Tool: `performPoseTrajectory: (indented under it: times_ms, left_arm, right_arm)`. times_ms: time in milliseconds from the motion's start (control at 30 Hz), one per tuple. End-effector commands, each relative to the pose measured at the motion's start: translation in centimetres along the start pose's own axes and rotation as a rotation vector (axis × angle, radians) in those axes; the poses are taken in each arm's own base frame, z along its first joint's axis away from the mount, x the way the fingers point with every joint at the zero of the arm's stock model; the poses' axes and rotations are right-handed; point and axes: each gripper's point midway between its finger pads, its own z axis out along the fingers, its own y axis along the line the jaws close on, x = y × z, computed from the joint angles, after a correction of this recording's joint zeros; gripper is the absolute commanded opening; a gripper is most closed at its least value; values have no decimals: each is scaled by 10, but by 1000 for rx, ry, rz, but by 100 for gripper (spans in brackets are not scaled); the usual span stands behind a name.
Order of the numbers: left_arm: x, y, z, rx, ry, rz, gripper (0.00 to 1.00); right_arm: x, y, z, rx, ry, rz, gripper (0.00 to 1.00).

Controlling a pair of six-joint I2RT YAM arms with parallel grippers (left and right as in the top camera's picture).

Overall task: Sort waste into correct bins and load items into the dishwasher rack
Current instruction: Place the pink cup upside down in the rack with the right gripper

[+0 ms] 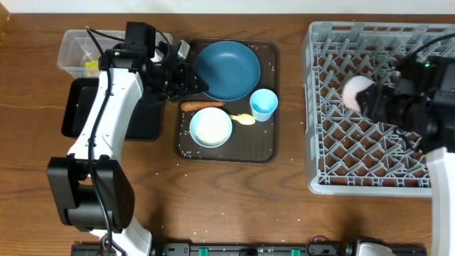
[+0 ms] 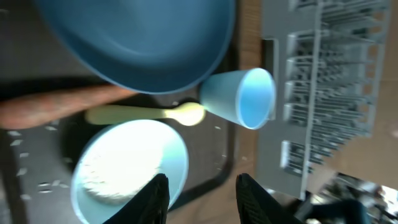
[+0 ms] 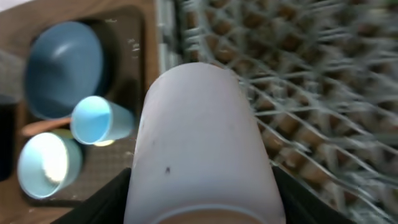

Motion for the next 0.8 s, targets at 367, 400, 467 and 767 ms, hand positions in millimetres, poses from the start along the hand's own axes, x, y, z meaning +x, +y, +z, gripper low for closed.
performPoseTrajectory:
  times_ms: [367,400,467,767]
  left_arm:
    - [-2,14,-2,-90,-15,-2,38]
    - [-2,14,-2,-91,-14,-3,38]
    - [-1,14,-2,-92,-10,-6,38]
    - [3,15,-1,-94,2,-14,38]
  right_arm:
    - [73,-39,33,202,437,54,39]
    - [76,-41,39,206,466,57,39]
    - [81,-43,49,212,512,64,39]
    - [98,-56,87,246,658,86,45]
